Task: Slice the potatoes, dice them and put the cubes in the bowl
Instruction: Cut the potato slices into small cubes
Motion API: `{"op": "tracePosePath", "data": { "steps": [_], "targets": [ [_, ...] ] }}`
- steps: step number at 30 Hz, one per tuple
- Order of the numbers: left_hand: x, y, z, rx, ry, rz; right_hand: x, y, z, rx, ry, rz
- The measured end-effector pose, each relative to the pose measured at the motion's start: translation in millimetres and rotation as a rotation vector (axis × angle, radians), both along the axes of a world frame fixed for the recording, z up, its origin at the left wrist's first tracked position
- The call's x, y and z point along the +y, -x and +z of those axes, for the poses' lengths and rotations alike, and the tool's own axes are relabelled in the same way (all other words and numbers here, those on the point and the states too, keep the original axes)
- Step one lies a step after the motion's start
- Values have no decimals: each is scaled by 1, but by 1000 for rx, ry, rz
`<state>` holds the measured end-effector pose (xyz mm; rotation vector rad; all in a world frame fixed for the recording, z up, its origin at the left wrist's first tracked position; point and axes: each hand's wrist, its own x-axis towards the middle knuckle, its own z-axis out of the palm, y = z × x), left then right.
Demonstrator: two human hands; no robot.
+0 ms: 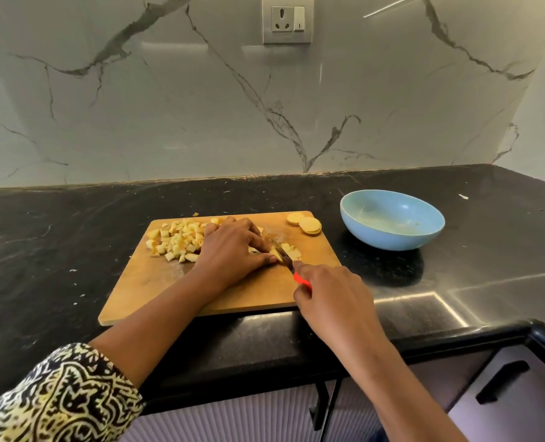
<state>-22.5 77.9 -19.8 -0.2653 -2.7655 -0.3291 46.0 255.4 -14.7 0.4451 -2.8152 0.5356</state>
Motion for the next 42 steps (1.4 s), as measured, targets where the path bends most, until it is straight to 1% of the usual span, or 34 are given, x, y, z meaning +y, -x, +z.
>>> {"op": "tracePosePath", "data": {
  "steps": [5, 7, 10, 13, 16, 19, 21, 25, 27, 34, 39, 42],
  "targets": [
    [0, 1, -1, 4, -11, -4, -13, 5, 4, -22, -207, -15],
    [0, 2, -1, 6, -8, 0, -19, 8, 8, -49, -260, 3],
    [2, -1, -2, 8, -12, 10, -20, 8, 18, -99, -291, 43],
    [2, -3, -2, 20, 0, 21, -7, -10, 14, -72, -284, 46],
    [2, -4, -1, 9, -16, 23, 12, -34, 12, -48, -217, 70],
    [3, -5, 1, -1, -33, 24, 32, -32, 25, -129, -138, 72],
    [1, -6, 1, 3, -42, 23, 43, -26, 30, -138, -49, 69],
    [1, -7, 2, 0, -92, 21, 51, -1, 19, -36, 197, -30],
    [0, -7, 2, -15, -136, 13, 47, 14, 11, 8, 271, -64],
    [-6, -9, 8, 37, -262, -32, 33, 41, -12, 24, 388, -52],
    [-9, -6, 10, -31, -364, -46, 37, 45, -18, 20, 442, -44],
    [-9, -8, 13, -60, -365, -76, 38, 45, -19, 20, 442, -40]
  ]
}}
